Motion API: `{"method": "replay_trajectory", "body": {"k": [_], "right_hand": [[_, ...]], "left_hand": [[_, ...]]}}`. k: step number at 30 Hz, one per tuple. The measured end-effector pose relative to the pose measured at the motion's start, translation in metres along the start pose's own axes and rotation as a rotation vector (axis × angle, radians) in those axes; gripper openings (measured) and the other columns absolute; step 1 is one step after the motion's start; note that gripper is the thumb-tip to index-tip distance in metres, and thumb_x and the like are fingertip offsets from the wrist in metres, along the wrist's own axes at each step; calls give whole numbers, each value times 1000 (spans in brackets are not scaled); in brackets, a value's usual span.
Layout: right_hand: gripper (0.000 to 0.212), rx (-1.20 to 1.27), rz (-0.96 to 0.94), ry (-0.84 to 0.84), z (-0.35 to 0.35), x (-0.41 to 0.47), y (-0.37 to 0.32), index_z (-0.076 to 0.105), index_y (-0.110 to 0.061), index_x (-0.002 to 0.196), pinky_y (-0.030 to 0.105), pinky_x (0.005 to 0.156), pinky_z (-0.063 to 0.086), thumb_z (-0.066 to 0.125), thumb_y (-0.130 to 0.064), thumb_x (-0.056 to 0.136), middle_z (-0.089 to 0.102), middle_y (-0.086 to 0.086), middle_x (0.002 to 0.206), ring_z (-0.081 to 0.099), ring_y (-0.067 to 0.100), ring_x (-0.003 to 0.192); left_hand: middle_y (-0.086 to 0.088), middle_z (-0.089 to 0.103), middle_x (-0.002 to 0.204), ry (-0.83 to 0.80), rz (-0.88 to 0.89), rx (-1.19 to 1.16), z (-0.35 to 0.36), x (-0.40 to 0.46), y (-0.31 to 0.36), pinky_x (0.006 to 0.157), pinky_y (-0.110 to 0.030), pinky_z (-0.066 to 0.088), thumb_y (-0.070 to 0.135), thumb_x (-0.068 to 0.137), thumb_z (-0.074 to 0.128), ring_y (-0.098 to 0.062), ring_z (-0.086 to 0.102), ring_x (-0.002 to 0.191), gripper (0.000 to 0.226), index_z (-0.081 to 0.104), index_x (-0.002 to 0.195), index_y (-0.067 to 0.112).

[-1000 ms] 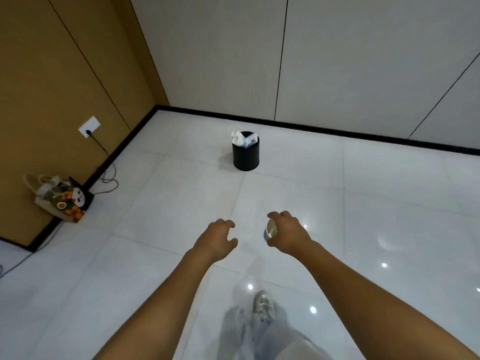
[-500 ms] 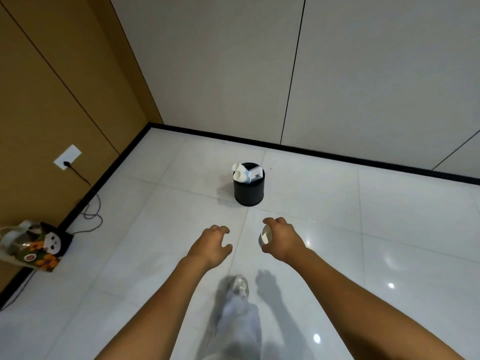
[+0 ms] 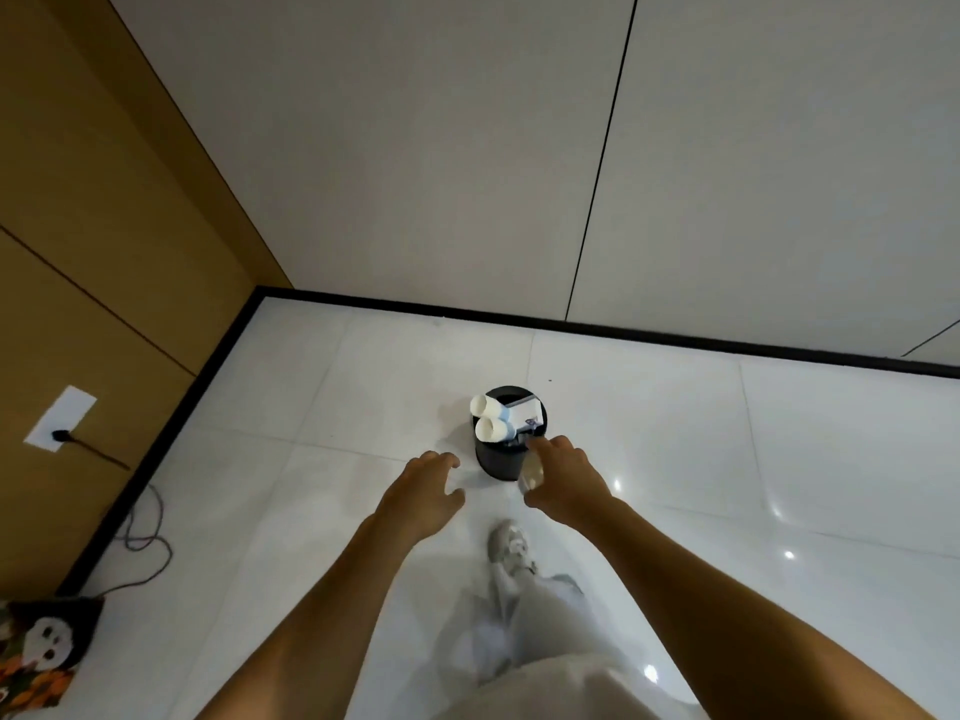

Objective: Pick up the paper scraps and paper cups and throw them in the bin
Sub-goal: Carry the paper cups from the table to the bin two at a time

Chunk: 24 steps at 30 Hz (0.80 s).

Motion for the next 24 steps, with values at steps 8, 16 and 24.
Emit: {"method": "replay_trajectory", "body": {"k": [8, 16, 24], "right_hand": [[65, 38, 90, 31, -57, 144, -14, 38, -20, 140, 39, 93, 49, 67, -24, 82, 42, 8, 135, 45, 29, 120], [70, 121, 214, 67, -97, 226, -22, 36, -21, 143, 41, 95, 48, 70, -20, 81, 41, 7, 136, 42, 29, 123], [67, 314, 486, 168, -97, 281, -23, 36, -22, 142, 37, 93, 47, 66, -20, 82, 40, 7, 137, 42, 29, 123]], "left_hand": [[-9, 51, 128, -62, 72, 62, -69, 161, 18, 95, -39, 46, 23, 91, 54, -26, 51, 115, 35, 52, 123, 10], [-3, 45, 136, -152, 207, 112, -109, 280, 30, 97, -31, 43, 27, 92, 54, -19, 45, 122, 43, 45, 134, 17], [-4, 46, 134, -338, 407, 268, -123, 384, 27, 98, -33, 43, 27, 92, 53, -21, 46, 120, 41, 47, 131, 17]]}}
Point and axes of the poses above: each hand's wrist, its own x-axis towards the middle knuckle, its own z-axis out of the palm, y = z × x, the point moved 10 cm from there along x, towards the middle knuckle
